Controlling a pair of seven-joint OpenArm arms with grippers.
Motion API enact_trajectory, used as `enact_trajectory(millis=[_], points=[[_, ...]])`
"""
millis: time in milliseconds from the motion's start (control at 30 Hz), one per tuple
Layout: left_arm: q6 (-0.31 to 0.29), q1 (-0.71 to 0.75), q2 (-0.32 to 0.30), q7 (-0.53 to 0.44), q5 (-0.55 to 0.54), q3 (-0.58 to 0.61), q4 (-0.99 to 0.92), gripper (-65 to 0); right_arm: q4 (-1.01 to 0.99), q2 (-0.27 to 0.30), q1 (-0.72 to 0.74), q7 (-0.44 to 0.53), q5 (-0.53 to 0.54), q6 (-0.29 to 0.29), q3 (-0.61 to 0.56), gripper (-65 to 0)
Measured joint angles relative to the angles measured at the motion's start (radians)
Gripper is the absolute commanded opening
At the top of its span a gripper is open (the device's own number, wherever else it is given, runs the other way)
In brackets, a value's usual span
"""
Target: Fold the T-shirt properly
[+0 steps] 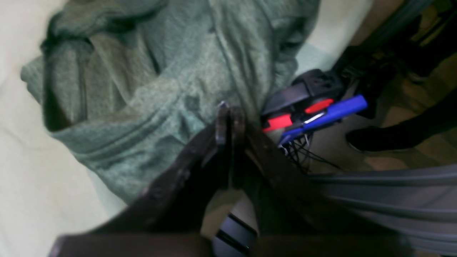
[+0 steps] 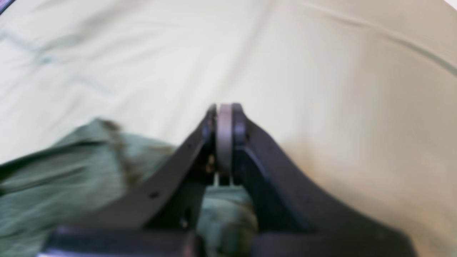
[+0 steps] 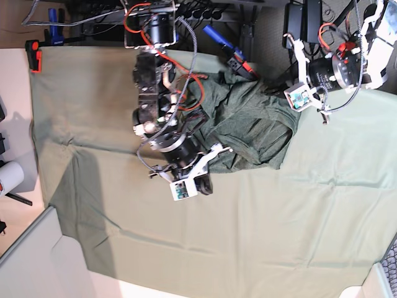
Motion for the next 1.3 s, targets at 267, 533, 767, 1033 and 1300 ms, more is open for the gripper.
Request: enact_trajectory(millis=[267, 533, 767, 1033, 1300], points=[[0.000, -0.011, 0.000, -0.005, 0.002, 0.000, -0.076, -65.0, -0.077, 0.047, 0.063, 0.004, 0.000, 0.000, 0.066, -65.0], [-0.005, -0.077, 0.001, -0.060, -0.006, 0.001, -0.234, -65.0, -0.217, 0.073, 0.095, 0.008, 0.000, 0.012, -0.026, -65.0], [-0.036, -0.164, 0.010, -0.085, -0.032, 0.004, -0.341, -65.0, -0.217, 0.138, 0.093, 0.005, 0.000, 0.021, -0.158, -65.0], [-0.099, -0.284, 0.015, -0.164, -0.074, 0.008, -0.524, -65.0, -0.217, 0.170, 0.093, -0.026, 0.037, 0.021, -0.171, -65.0], [-0.042, -0.447, 0.028, -0.134, -0.021, 0.005, -0.615, -65.0, -0.100, 0.219, 0.009, -0.047, 0.063, 0.020, -0.170, -65.0]])
